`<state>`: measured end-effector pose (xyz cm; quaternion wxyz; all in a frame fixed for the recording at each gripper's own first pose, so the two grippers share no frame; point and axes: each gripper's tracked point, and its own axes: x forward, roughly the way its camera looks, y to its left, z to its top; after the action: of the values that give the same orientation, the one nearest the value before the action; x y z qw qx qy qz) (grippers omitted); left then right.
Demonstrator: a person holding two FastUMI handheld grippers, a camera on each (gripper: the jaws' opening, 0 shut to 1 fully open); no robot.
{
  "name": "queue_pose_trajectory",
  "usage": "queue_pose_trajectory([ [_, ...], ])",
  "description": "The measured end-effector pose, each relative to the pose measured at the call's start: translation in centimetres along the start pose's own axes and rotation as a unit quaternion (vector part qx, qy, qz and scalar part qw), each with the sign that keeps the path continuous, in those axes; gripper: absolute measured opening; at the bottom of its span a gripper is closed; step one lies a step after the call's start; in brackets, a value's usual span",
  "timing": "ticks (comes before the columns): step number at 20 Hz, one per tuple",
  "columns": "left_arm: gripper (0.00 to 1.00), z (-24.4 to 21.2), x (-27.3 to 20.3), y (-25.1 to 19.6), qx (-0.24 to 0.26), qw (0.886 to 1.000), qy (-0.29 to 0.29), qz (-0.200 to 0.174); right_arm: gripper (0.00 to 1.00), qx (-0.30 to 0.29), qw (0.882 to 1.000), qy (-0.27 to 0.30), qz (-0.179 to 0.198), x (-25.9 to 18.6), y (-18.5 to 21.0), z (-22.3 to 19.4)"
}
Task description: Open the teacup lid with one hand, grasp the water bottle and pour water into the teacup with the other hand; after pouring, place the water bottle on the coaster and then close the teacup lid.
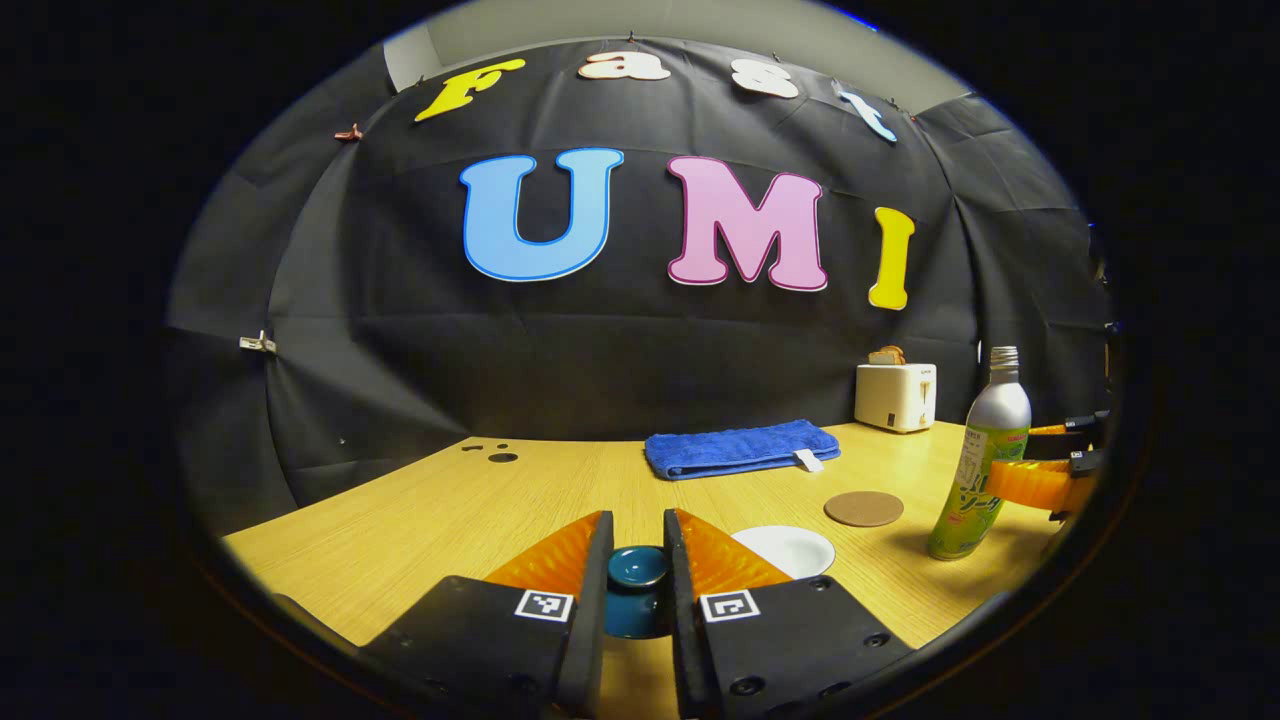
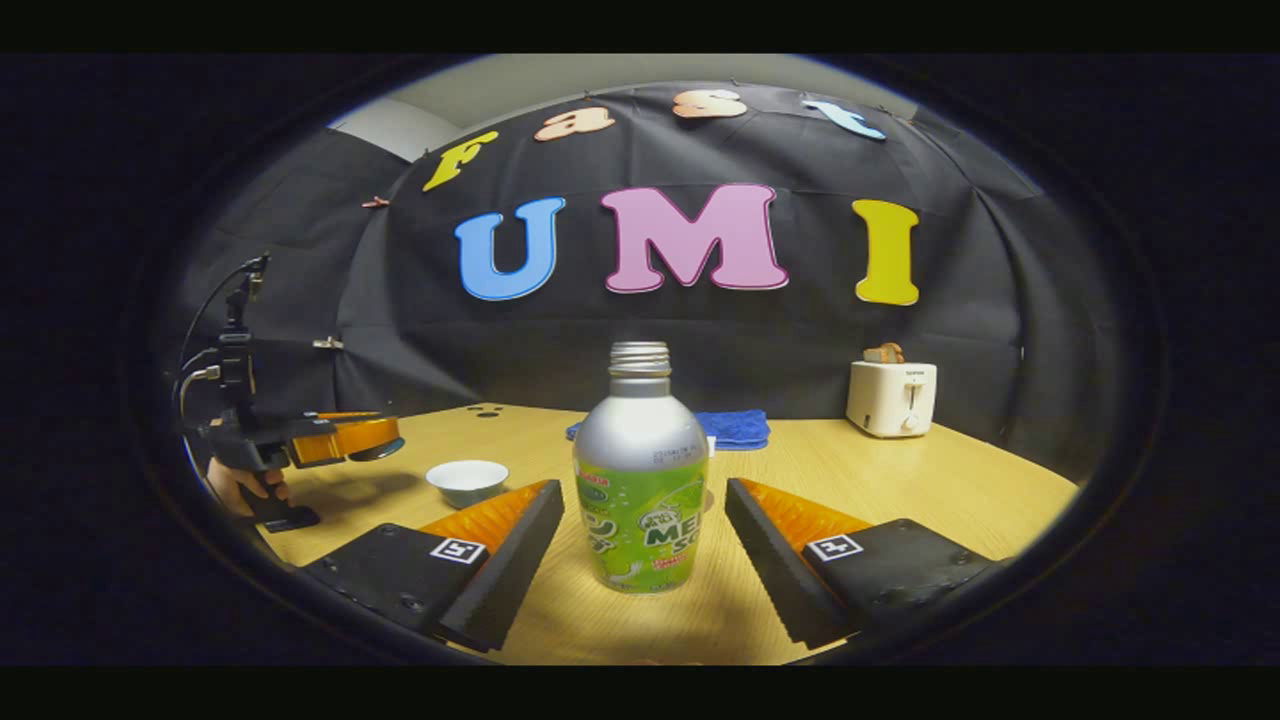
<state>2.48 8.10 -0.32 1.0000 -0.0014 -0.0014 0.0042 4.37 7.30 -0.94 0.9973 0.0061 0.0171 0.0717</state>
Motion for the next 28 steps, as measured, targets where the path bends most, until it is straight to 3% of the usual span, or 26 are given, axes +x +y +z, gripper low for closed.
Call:
queue_pose_trajectory([
  [10, 0.32, 0.0, 0.3, 0.2, 0.001, 1.0, -0.001, -0.02, 1.0, -0.026, 0.999, 0.015, -0.035, 3.8, 0.1, -0.3],
  [12, 0.32, -0.1, 0.4, 0.8, 0.001, 1.0, -0.001, -0.016, 0.96, -0.03, 0.999, 0.014, -0.038, 4.1, 0.1, -0.3],
  [13, 0.32, 0.0, 0.4, 1.0, 0.001, 1.0, -0.001, -0.016, 0.87, -0.03, 0.999, 0.013, -0.04, 4.1, 0.0, -0.2],
  [14, 0.32, -0.1, 0.4, 1.1, 0.001, 1.0, -0.001, -0.016, 0.9, -0.027, 0.999, 0.012, -0.042, 4.2, -0.1, -0.1],
  [22, 0.32, -0.2, 0.4, 2.7, 0.001, 1.0, -0.001, -0.006, 0.8, -0.018, 0.999, 0.02, -0.043, 4.0, 0.0, -0.3],
  [23, 0.32, -0.1, 0.4, 2.9, 0.001, 1.0, -0.001, -0.004, 0.76, -0.03, 0.998, 0.023, -0.042, 4.2, 0.2, -0.2],
  [26, 0.32, -0.2, 0.4, 3.8, 0.002, 1.0, -0.001, 0.001, 0.76, -0.108, 0.993, 0.019, -0.042, 4.3, 0.6, 1.3],
  [28, 0.32, -0.3, 0.4, 4.5, 0.001, 1.0, -0.001, 0.007, 0.76, -0.18, 0.983, 0.006, -0.036, 4.8, 1.5, 2.9],
])
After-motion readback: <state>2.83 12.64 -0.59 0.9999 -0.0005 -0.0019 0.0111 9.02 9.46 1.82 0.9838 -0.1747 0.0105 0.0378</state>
